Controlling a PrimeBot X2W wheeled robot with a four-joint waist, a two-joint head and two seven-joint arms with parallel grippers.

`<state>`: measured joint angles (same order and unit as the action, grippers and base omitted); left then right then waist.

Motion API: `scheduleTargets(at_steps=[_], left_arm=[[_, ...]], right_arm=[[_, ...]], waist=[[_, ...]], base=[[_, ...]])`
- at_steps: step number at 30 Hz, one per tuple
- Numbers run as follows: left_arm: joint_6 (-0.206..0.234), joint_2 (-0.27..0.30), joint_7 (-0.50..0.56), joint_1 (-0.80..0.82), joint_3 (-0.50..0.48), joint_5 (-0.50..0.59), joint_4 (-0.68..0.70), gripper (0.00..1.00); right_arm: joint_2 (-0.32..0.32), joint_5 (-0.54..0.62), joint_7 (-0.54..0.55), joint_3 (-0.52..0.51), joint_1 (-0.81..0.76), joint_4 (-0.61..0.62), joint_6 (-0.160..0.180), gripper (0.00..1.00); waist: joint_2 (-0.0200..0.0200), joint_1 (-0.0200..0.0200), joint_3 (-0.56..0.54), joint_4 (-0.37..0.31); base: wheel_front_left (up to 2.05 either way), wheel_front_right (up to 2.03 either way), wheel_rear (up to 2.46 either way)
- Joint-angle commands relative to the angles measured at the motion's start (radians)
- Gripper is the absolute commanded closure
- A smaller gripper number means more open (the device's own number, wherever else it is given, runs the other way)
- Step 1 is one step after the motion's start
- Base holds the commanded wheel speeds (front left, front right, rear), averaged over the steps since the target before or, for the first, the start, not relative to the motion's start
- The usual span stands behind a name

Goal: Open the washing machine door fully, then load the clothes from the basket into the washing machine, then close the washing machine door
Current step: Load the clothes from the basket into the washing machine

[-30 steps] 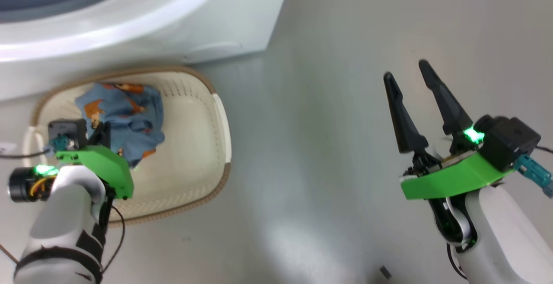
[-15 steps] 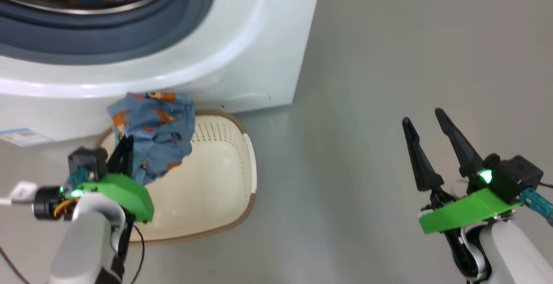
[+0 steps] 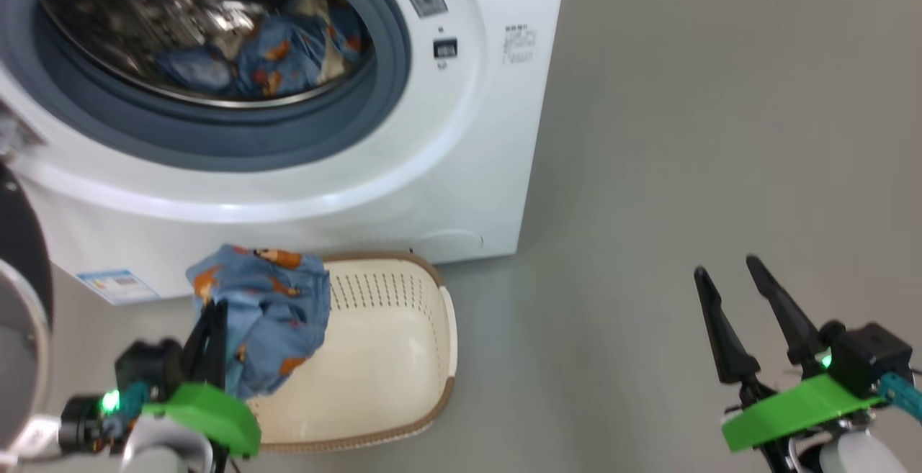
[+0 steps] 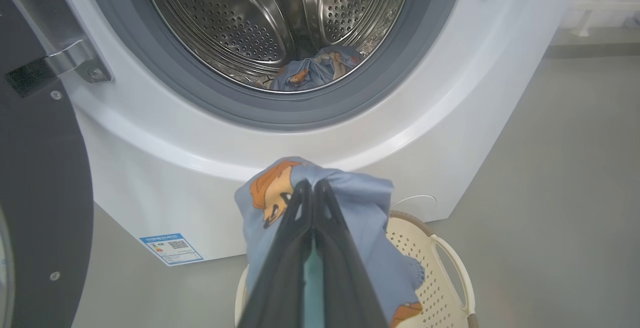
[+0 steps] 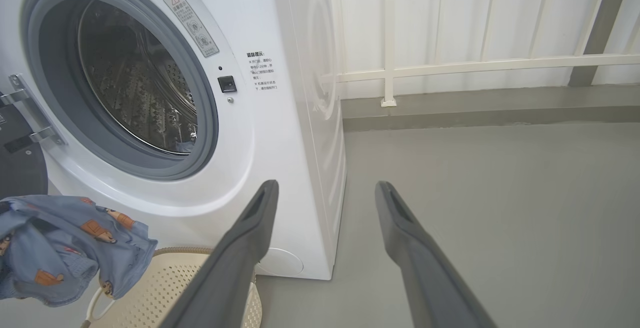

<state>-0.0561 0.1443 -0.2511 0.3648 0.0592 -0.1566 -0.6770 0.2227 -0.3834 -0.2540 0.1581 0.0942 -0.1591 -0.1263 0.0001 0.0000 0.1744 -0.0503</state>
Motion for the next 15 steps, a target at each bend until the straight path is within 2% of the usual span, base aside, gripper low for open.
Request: scheduleTargets(at_steps=[1, 8, 15], left_arm=[[0.008, 0.031, -0.011, -0.021, -0.037, -0.004, 0.042, 1.00], [0.012, 0.027, -0.011, -0.171, -0.059, -0.010, 0.192, 1.00], [0.026, 0.018, -0.011, -0.244, -0.068, -0.020, 0.295, 1.00]], right_arm=[[0.018, -0.010, -0.008, 0.011, -0.017, 0.018, -0.004, 0.00], [0.021, -0.009, -0.008, -0.020, -0.100, 0.021, -0.004, 0.00], [0.020, -0.007, -0.008, -0.032, -0.115, 0.029, -0.004, 0.00]], waist=[[-0.0001, 0.0000, -0.062, 0.020], [-0.0001, 0.0000, -0.132, 0.040], [-0.0001, 0.0000, -0.132, 0.042]], base=[[0.00, 0.00, 0.00], [0.00, 0.00, 0.00], [0.00, 0.00, 0.00]])
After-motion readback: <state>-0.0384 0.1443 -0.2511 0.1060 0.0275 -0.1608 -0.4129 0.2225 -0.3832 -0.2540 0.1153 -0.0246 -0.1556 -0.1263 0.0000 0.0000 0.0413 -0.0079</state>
